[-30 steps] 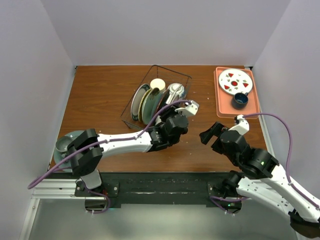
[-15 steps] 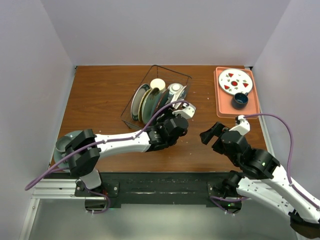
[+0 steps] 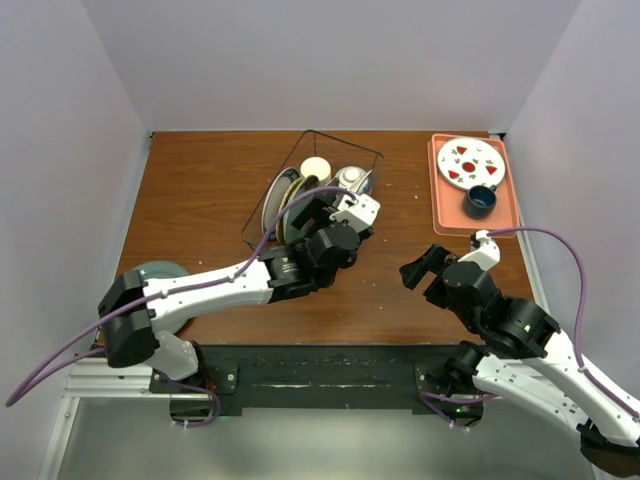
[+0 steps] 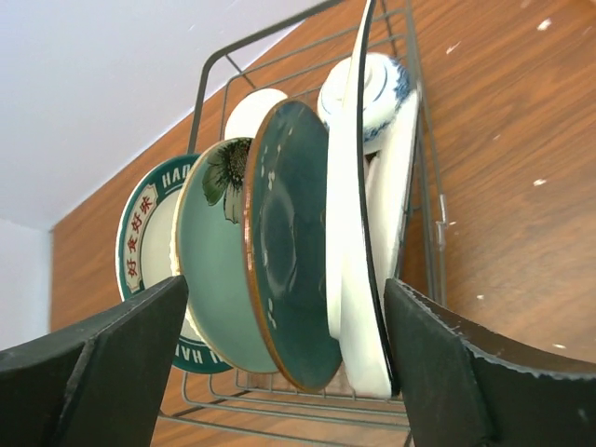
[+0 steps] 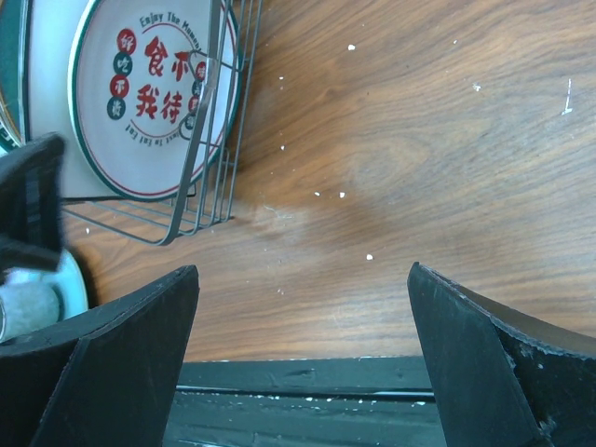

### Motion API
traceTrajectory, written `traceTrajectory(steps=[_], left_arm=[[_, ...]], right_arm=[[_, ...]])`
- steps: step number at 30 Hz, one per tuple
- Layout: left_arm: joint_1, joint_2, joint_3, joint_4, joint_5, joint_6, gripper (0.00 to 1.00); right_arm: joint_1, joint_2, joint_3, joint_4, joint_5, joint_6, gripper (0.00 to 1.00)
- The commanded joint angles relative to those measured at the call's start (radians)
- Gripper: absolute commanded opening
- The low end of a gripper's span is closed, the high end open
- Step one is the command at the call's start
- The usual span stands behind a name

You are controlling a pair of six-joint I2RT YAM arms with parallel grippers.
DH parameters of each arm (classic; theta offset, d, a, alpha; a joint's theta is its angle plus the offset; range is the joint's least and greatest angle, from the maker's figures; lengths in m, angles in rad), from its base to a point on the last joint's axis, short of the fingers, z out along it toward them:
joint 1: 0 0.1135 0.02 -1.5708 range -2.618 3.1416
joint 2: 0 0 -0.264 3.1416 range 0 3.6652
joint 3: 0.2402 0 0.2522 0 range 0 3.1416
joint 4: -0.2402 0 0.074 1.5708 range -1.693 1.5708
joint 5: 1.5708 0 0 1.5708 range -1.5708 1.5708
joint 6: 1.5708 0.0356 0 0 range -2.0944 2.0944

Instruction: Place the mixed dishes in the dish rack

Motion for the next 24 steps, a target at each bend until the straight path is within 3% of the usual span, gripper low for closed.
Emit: traceTrajectory(steps=[1,15,24], left_arm=[[0.004,-0.125,0.041,-0.023,0.093,-0.094,0.95],[0.004,-0.375,-0.093,-0.146,0.165,-0.247,0.98],[0.004,-0.571,-0.212,-0.304,0.045,-0.474,0.99]], right_arm=[[0.003,-0.001,0.026,0.022,0.009,-0.016,0.99],[0.003,-0.011,0.050,-0.009,0.038,-0.025,0.99],[0.003,-0.009,0.049,-0.044,0.113,-0.077,0.99]])
